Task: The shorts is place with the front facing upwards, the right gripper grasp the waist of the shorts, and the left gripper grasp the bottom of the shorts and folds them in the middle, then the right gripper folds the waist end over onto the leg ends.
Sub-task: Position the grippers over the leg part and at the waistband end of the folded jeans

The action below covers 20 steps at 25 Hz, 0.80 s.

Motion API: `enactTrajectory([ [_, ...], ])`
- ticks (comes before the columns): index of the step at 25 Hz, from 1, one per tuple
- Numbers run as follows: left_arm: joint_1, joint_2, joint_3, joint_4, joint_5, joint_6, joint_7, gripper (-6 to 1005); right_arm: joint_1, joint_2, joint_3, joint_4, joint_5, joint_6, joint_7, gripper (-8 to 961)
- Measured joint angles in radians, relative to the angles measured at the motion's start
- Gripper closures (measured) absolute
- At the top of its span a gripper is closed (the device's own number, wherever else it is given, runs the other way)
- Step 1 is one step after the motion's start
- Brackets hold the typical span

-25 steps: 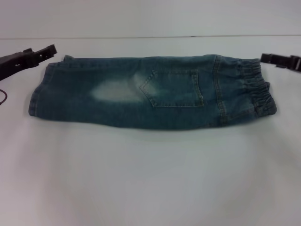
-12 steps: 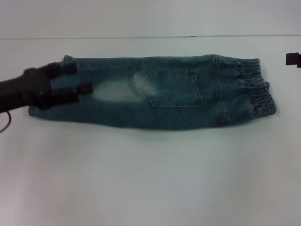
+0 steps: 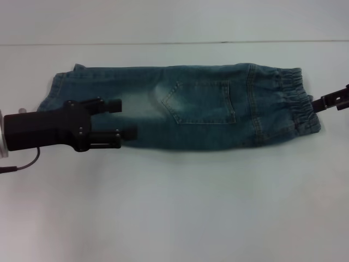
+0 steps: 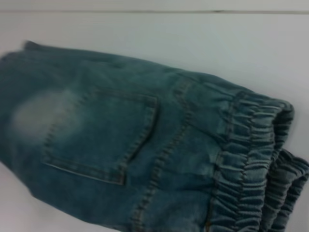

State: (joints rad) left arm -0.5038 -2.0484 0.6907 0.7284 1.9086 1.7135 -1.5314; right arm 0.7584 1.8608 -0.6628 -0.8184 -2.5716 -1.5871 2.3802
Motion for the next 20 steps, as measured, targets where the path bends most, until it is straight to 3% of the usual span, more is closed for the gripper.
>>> enactTrajectory([
  [4,-0.004,-0.007,0.004,-0.001,0.000,-0.005,-0.004,67,0.002,0.054,-0.072,0.001,-0.042,0.106,-0.002,73],
  [8,-0.004,-0.013,0.002,-0.003,0.001,-0.008,-0.007,67,0.003,0.093,-0.113,0.002,-0.073,0.187,-0.008,75],
  [12,-0.003,-0.020,-0.003,-0.003,-0.004,-0.008,-0.008,66,0.003,0.112,-0.140,0.008,-0.080,0.234,-0.021,77],
  [20,-0.004,-0.030,-0.005,-0.004,-0.014,-0.017,-0.010,67,0.005,0.126,-0.145,0.066,-0.071,0.310,-0.067,81],
])
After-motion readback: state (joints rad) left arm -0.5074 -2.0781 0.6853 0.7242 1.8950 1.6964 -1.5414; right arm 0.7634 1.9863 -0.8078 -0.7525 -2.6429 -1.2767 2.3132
